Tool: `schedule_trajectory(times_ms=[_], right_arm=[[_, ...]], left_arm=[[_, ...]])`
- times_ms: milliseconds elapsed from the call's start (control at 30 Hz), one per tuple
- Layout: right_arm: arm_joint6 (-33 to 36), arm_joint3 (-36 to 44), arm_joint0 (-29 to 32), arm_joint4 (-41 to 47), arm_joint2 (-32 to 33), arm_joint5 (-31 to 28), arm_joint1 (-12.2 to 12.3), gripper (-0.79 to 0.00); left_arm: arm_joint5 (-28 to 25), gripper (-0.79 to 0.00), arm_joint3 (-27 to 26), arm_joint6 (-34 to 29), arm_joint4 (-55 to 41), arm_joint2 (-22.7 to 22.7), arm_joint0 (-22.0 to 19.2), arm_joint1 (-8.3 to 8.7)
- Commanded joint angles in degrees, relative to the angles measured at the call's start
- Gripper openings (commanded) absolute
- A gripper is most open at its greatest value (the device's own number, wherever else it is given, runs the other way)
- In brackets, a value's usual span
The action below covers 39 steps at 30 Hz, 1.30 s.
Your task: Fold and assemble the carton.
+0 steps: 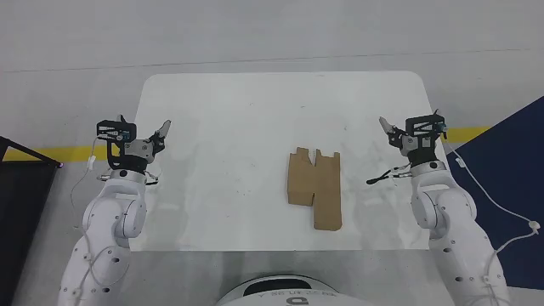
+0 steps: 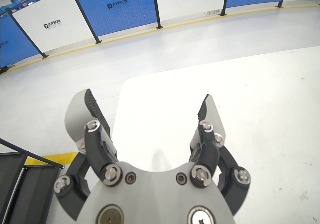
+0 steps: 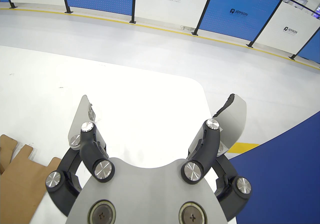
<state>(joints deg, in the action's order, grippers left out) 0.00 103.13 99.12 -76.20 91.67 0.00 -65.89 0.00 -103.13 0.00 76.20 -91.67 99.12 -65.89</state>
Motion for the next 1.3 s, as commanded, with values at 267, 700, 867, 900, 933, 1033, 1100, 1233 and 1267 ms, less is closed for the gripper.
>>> schedule_trajectory(times_ms=[267,700,867,900,933,1033,1100,1233,1267], right_arm=[[0.00,0.00,0.00,0.00,0.00,0.00,0.00,-0.001],[-1.62,2.16,0.67,-5.08,0.20,1.53,0.10,0.000],[-0.69,7.31,4.42,-11.88,-0.81,0.13,0.23,0.000],[-0.69,7.31,4.42,-11.88,-0.81,0.13,0.23,0.000],[-0.69,7.31,4.42,-11.88,-0.81,0.13,0.23,0.000],[-0.69,7.31,4.42,-11.88,-0.81,0.13,0.23,0.000],[-0.69,7.31,4.42,-11.88,-0.81,0.13,0.23,0.000],[-0.41,7.12,4.62,-11.73,-1.38,-0.92,0.23,0.000],[0.23,7.28,4.61,-11.98,-2.53,-3.87,0.28,0.000]], left_arm=[[0.00,-0.001,0.00,0.00,0.00,0.00,0.00,0.00],[0.00,0.000,0.00,0.00,0.00,0.00,0.00,0.00],[0.00,0.000,0.00,0.00,0.00,0.00,0.00,0.00],[0.00,0.000,0.00,0.00,0.00,0.00,0.00,0.00],[0.00,0.000,0.00,0.00,0.00,0.00,0.00,0.00],[0.00,0.000,0.00,0.00,0.00,0.00,0.00,0.00],[0.00,0.000,0.00,0.00,0.00,0.00,0.00,0.00],[0.00,0.000,0.00,0.00,0.00,0.00,0.00,0.00],[0.00,0.000,0.00,0.00,0.00,0.00,0.00,0.00]])
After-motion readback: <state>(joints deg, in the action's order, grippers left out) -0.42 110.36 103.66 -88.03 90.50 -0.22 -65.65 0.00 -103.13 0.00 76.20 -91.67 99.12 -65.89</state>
